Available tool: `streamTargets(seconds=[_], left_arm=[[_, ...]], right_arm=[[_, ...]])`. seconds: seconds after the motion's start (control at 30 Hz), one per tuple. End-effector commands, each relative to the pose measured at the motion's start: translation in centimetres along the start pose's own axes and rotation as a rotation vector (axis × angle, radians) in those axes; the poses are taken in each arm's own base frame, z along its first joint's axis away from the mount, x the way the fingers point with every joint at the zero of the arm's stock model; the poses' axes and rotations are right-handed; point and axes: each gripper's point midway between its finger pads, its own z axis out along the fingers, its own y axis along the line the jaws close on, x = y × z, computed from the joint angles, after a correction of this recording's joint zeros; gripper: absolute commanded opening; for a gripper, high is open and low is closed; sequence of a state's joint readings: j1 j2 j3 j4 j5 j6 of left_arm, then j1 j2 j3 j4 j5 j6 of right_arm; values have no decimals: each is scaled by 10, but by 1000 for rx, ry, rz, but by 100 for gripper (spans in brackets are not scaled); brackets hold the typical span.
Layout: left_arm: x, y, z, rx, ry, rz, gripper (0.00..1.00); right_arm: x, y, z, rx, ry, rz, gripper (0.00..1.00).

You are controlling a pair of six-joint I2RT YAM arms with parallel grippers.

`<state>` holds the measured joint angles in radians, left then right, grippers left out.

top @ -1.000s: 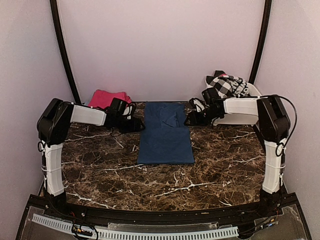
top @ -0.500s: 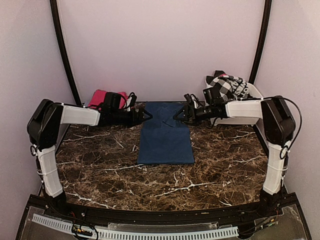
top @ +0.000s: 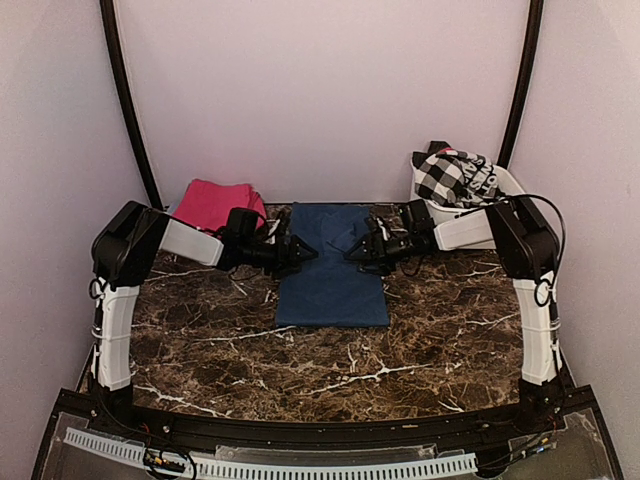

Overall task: Fold and stack the mixed laundry pile
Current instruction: Smooth out the 2/3-rectangle-folded T-shirt at the center of the board.

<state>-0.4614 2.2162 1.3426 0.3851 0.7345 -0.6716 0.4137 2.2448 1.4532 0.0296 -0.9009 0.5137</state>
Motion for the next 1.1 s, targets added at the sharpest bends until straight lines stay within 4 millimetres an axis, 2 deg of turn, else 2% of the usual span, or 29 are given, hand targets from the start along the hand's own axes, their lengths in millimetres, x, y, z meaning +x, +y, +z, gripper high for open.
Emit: streamTargets(seconds=[0.0, 0.07, 0.1, 0.13, 0.17, 0.2, 0.23, 0.27, 0.3, 0.33, 0.37, 0.47, 0.53, 0.57, 0.67, 0.73, 0.83, 0.97, 1.07], left_arm=[[-9, 23, -11, -45, -33, -26, 99], [-10, 16, -16, -45, -32, -8, 99], [-9, 15, -19, -47, -32, -7, 99], [-15, 2, -26, -38, -50, 18, 99], [-12, 2, -31, -55, -52, 17, 99], [-19, -14, -41, -47, -74, 51, 99], [-13, -13, -45, -63, -66, 44, 99], [-17, -29, -54, -49, -84, 70, 99], [-8, -29, -58, -55, -74, 63, 99], [-5, -45, -63, -40, -77, 83, 99], [6, -46, -62, -45, -63, 78, 99], [45, -81, -50, 9, -1, 103, 99], [69, -97, -40, 36, 35, 107, 99], [75, -100, -38, 44, 41, 103, 99], [104, -109, -28, 85, 80, 74, 99], [117, -100, -24, 94, 95, 33, 99], [135, -78, -18, 84, 118, -23, 99], [153, -46, -21, 27, 126, -66, 99], [157, -37, -29, 5, 117, -82, 99]], right_arm=[[-2, -24, -14, 77, -31, -10, 86], [-5, -11, -19, 65, -38, -34, 85], [-8, 0, -23, 57, -48, -51, 85], [-10, 12, -27, 50, -56, -73, 85], [-10, 26, -33, 42, -59, -90, 85], [-7, 38, -38, 37, -58, -100, 85], [-3, 51, -42, 31, -57, -114, 85], [3, 63, -46, 23, -56, -127, 85], [11, 74, -48, 13, -48, -136, 85], [21, 83, -49, 0, -39, -140, 85], [30, 94, -48, -15, -31, -147, 85], [61, 114, -40, -51, 6, -142, 85], [82, 120, -31, -74, 34, -118, 85], [90, 123, -27, -84, 49, -112, 85], [106, 120, -15, -95, 80, -87, 85], [116, 108, -7, -109, 101, -57, 85], [132, 79, 3, -102, 143, -1, 84], [147, 45, -3, -52, 145, 61, 81], [159, 23, -16, -7, 139, 119, 79]])
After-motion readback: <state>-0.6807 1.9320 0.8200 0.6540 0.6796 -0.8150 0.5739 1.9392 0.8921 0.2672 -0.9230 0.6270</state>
